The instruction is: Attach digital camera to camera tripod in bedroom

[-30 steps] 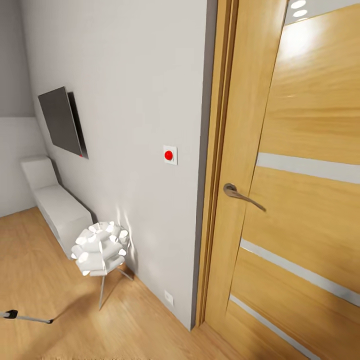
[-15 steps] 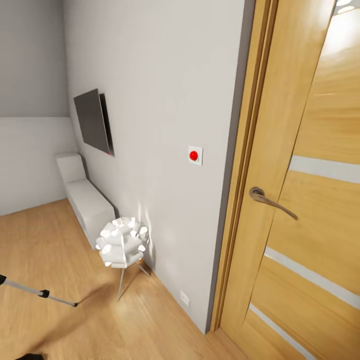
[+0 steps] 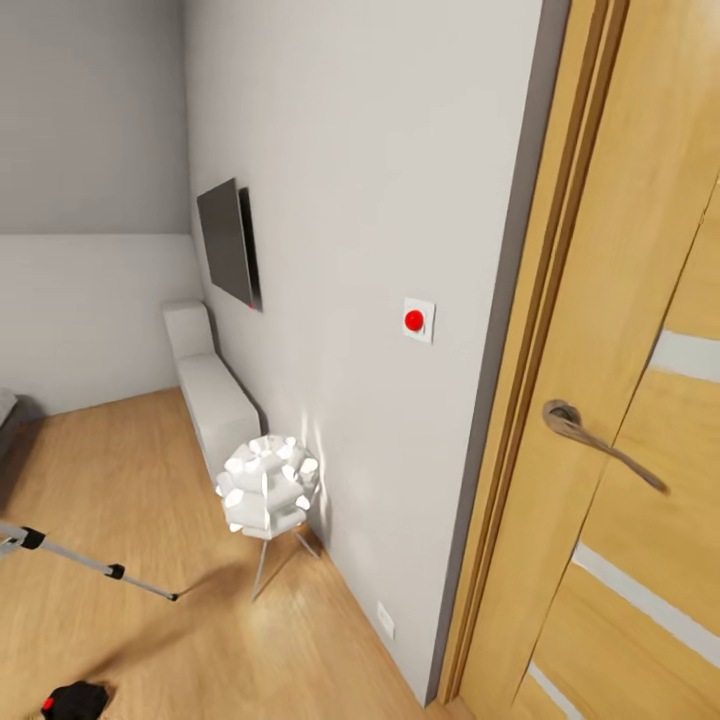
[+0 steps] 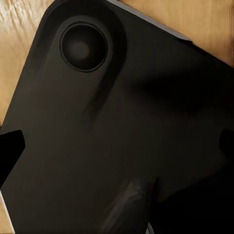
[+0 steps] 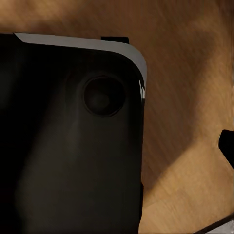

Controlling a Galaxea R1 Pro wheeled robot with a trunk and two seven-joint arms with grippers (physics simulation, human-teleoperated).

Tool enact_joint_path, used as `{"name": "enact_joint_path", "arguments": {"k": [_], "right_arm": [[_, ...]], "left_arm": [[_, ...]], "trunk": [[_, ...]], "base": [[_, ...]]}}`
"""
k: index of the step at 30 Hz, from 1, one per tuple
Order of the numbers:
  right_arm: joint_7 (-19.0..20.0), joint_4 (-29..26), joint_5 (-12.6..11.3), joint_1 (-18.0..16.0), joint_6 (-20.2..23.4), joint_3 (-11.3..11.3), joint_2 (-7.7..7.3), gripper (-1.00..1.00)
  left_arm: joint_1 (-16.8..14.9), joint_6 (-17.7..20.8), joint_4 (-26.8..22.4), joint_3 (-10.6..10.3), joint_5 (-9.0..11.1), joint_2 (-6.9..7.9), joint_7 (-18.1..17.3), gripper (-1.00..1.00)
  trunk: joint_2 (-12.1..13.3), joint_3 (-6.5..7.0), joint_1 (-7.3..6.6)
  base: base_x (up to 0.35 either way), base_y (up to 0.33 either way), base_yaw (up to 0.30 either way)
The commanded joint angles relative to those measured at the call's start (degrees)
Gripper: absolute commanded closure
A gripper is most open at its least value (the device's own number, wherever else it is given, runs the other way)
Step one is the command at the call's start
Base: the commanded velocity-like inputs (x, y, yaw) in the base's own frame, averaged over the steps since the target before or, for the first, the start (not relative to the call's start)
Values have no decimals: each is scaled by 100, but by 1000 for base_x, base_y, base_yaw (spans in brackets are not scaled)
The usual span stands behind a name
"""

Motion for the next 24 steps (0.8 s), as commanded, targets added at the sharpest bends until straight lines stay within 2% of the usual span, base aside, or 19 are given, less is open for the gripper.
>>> {"name": "enact_joint_path", "arguments": {"k": [1,12,24], "right_arm": [[-6,0,9,-1,-14,5,0,-100],[-6,0,9,-1,-16,5,0,-100],[-6,0,9,0,-16,5,0,-100]], "left_arm": [[3,-3,-10,-6,30,-1,1,-100],[3,-3,-10,0,65,-1,1,-100],[3,-3,-10,10,82,2,1,-100]], "trunk": [[-2,-4,2],[-2,-4,2],[-2,-4,2]], "base": [[222,-211,278],[209,-176,278],[33,-23,277]]}}
